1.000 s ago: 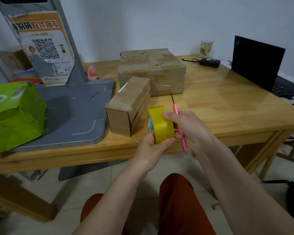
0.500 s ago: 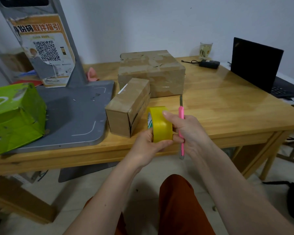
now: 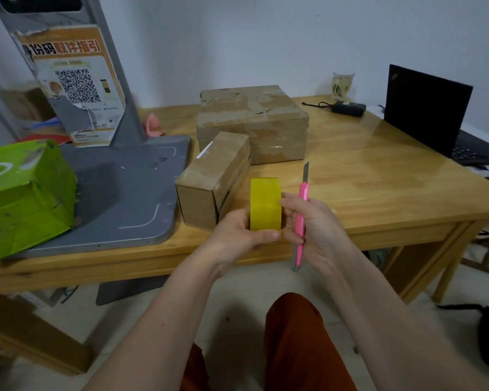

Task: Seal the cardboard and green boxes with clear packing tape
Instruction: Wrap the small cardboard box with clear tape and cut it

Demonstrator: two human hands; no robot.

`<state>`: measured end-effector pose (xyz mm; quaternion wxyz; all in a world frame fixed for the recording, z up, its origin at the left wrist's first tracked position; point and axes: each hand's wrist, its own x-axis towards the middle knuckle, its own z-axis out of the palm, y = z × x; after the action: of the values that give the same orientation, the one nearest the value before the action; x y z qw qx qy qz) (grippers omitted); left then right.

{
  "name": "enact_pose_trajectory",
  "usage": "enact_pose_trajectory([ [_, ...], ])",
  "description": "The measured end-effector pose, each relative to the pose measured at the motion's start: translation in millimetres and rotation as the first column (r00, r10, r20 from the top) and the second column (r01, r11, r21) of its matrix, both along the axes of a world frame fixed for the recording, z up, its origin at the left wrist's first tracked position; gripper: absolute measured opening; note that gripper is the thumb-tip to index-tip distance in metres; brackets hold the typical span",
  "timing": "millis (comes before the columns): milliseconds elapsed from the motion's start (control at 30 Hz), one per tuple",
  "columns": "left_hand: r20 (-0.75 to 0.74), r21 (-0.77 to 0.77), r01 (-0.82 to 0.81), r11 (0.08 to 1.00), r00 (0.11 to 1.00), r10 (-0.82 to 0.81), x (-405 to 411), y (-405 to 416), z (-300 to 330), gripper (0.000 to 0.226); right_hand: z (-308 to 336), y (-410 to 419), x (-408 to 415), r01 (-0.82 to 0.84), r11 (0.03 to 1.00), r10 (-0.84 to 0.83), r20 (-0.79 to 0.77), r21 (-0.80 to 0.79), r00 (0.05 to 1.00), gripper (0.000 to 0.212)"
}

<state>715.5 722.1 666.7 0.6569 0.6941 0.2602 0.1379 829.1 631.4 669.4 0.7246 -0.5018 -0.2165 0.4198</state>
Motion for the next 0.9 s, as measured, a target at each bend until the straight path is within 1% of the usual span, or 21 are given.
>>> enact_pose_trajectory([
  [100,0.031,-0.225,-0.092,0.970,0.994,0.101,1.3,-6.6,3.0,0.043,-3.6,0.3,-4.1,-0.017,1.000,0.017,0.008,0.001,1.000,0.033],
  [167,-0.031,-0.317,-0.232,0.919,0.972,0.235,5.3,-10.7,5.8,0.055,-5.9,1.5,-7.5,-0.008,1.000,0.008,0.010,-0.012,1.000,0.032],
  [200,-0.064,-0.333,-0.295,0.896,0.955,0.290,7.2,-12.2,6.9,0.054,-6.4,1.6,-9.8,-0.002,1.000,0.002,0.015,-0.020,1.000,0.031],
  [233,-0.075,-0.344,-0.334,0.878,0.941,0.329,8.4,-13.2,7.8,0.044,-6.8,1.2,-12.0,0.002,1.000,-0.001,0.020,-0.027,1.000,0.029],
  [300,-0.070,-0.385,-0.359,0.850,0.930,0.361,9.5,-15.7,11.0,0.023,-7.1,-0.7,-14.6,-0.006,1.000,0.007,0.015,-0.023,1.000,0.026],
  [367,-0.061,-0.415,-0.358,0.837,0.928,0.367,9.5,-17.3,13.6,0.018,-8.6,-3.6,-15.6,-0.017,1.000,0.018,0.013,-0.005,1.000,0.021],
  [433,-0.046,-0.424,-0.335,0.841,0.936,0.350,7.9,-17.3,13.0,0.022,-11.2,-5.4,-16.7,-0.029,0.999,0.029,0.020,0.022,0.999,0.018],
  [533,-0.009,-0.436,-0.287,0.853,0.949,0.314,4.6,-17.3,11.0,0.032,-15.9,-7.1,-19.5,-0.049,0.997,0.046,0.042,0.061,0.998,0.026],
  [633,0.005,-0.427,-0.239,0.872,0.964,0.266,2.5,-18.1,9.6,0.040,-17.3,-9.4,-20.8,-0.055,0.995,0.050,0.059,0.083,0.997,0.028],
  [767,0.020,-0.437,-0.190,0.879,0.975,0.221,2.0,-17.8,12.1,0.032,-18.3,-11.8,-21.4,-0.040,0.994,0.033,0.068,0.104,0.997,0.037],
  [833,0.026,-0.445,-0.186,0.876,0.975,0.220,1.8,-17.2,11.8,0.035,-18.3,-12.5,-21.4,-0.034,0.994,0.026,0.081,0.103,0.996,0.036],
  [900,0.050,-0.443,-0.178,0.879,0.974,0.223,2.3,-17.8,10.1,0.040,-16.0,-13.0,-20.3,-0.026,0.996,0.018,0.093,0.088,0.995,0.031],
])
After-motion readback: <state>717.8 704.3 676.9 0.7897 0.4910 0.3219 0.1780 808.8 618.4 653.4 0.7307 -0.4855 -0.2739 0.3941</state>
